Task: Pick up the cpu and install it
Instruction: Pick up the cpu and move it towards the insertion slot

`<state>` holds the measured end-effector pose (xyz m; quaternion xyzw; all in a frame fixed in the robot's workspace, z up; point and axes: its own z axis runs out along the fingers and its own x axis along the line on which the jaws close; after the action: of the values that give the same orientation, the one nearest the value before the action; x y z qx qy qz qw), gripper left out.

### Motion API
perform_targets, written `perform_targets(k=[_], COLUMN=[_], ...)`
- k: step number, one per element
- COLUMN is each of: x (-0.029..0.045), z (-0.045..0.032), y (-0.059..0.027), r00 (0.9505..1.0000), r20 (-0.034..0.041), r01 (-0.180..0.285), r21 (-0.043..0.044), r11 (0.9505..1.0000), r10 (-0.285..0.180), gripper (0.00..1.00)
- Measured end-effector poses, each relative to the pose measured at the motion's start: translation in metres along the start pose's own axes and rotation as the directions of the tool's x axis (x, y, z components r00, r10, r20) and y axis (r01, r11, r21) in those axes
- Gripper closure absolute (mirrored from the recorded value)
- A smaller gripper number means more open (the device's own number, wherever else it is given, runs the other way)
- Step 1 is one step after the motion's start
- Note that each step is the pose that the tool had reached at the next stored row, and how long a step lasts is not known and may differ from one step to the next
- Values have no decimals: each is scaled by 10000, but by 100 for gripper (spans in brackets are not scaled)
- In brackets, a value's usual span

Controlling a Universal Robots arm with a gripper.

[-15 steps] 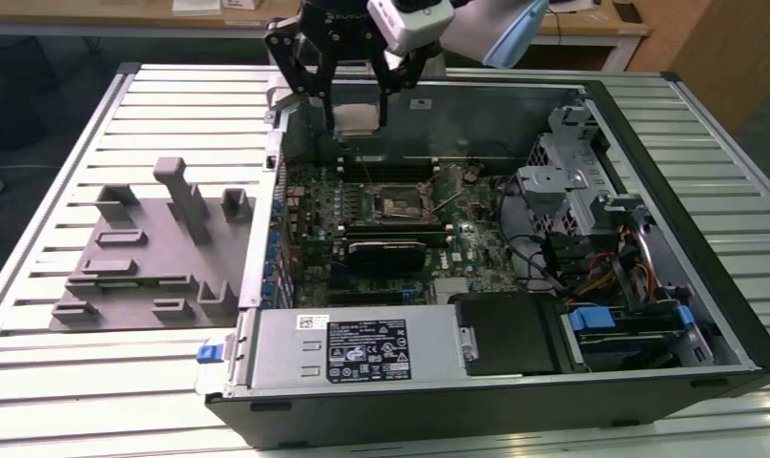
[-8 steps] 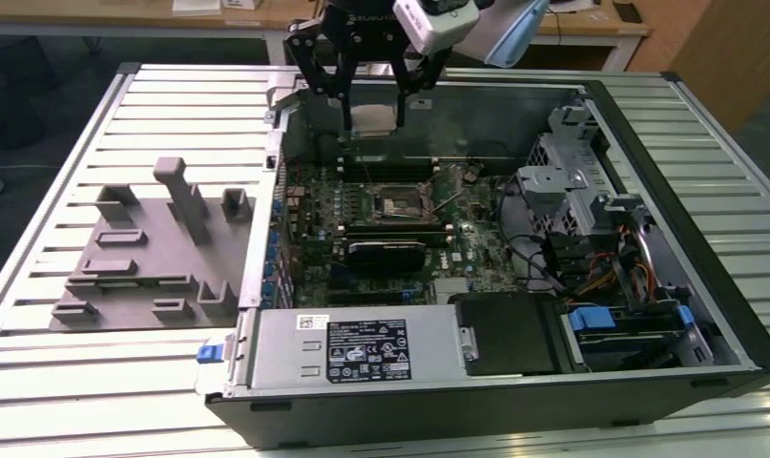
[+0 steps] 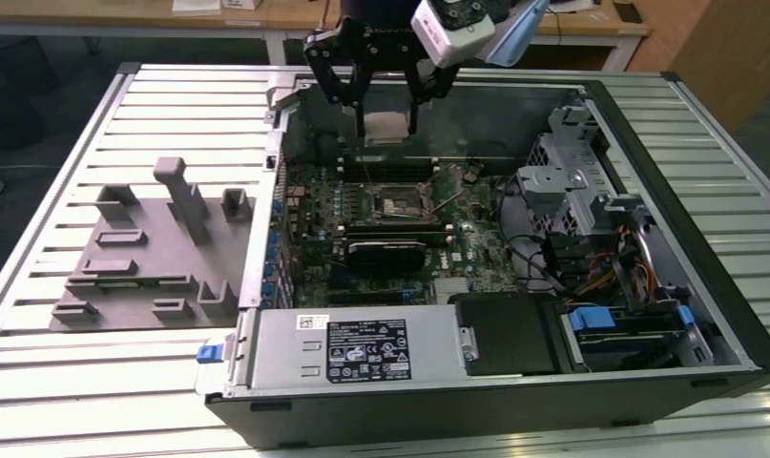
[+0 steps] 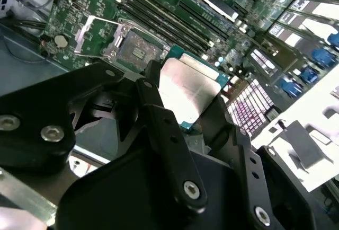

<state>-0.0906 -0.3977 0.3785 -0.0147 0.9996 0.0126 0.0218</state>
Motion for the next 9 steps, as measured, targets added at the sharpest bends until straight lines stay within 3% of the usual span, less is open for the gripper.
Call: perform_targets(k=[9], x=[-71], z=[167], y=[0], r00=[10000], r20=[-2], r01=[-3], r21=[15], r11=[10000], r10=[3], gripper=[45])
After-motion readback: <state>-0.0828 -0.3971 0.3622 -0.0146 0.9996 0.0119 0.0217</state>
